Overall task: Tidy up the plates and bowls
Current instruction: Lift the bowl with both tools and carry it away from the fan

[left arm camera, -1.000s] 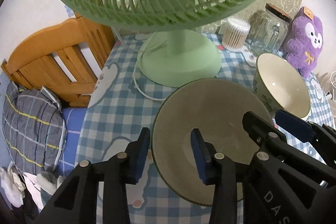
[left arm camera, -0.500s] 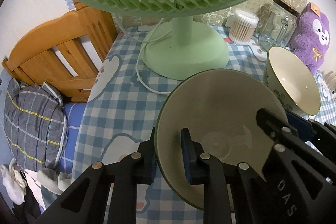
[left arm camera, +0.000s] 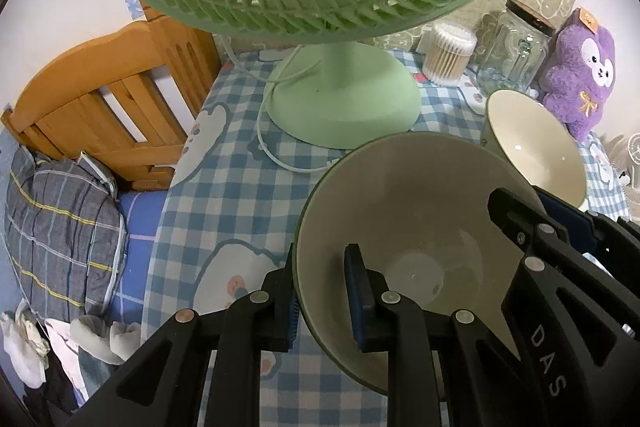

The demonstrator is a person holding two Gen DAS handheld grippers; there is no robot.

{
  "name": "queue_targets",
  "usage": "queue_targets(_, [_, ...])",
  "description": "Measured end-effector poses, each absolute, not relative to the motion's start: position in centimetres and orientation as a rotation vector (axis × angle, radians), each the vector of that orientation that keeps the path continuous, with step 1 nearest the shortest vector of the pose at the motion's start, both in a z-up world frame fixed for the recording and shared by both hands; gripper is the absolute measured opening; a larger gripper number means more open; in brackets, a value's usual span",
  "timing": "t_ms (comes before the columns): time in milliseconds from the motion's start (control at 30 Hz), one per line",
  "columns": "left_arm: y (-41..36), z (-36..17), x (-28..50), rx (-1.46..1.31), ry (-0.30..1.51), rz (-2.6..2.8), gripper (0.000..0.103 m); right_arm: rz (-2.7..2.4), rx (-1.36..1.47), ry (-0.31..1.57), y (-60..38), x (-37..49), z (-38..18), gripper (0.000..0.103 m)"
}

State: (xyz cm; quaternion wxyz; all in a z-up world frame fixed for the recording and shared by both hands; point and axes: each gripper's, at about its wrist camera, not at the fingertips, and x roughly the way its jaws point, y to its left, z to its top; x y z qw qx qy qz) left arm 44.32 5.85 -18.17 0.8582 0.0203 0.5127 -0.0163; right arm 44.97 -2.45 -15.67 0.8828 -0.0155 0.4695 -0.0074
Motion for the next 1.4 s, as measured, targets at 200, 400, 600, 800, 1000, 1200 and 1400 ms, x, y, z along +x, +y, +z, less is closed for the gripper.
queue_targets(200, [5.6, -15.9, 43.2, 0.057, 1.04, -0.042, 0.018, -0.022, -0.029, 0.944, -2.6, 43.7, -13.4, 0.024])
queue_targets(400, [5.3, -13.7, 42.0, 0.067, 1.007, -0.051, 0.018, -0.03, -0.027, 0.913, -2.8, 42.3, -11.2, 0.024])
queue_targets(600, [4.9, -11.7, 40.6, 0.079, 0.98, -0.057, 0.018, -0.041, -0.009, 0.893, -3.2, 40.7, -9.1, 0.024])
queue_targets(800, [4.8, -9.5, 38.9, 0.083, 0.943, -0.058, 0.018, -0.052, 0.016, 0.865, -3.3, 38.8, -6.9, 0.024])
queue_targets(1000, [4.6, -7.7, 37.4, 0.082, 0.919, -0.066, 0.018, -0.067, 0.022, 0.842, -3.3, 36.7, -5.0, 0.024])
queue_targets(1200, [4.6, -6.3, 35.9, 0.08, 0.904, -0.084, 0.018, -0.086, 0.025, 0.816, -3.3, 34.8, -3.3, 0.024])
queue_targets(1400, [4.6, -5.2, 34.2, 0.09, 0.884, -0.098, 0.018, -0.101, 0.037, 0.797, -3.3, 32.8, -2.1, 0.024])
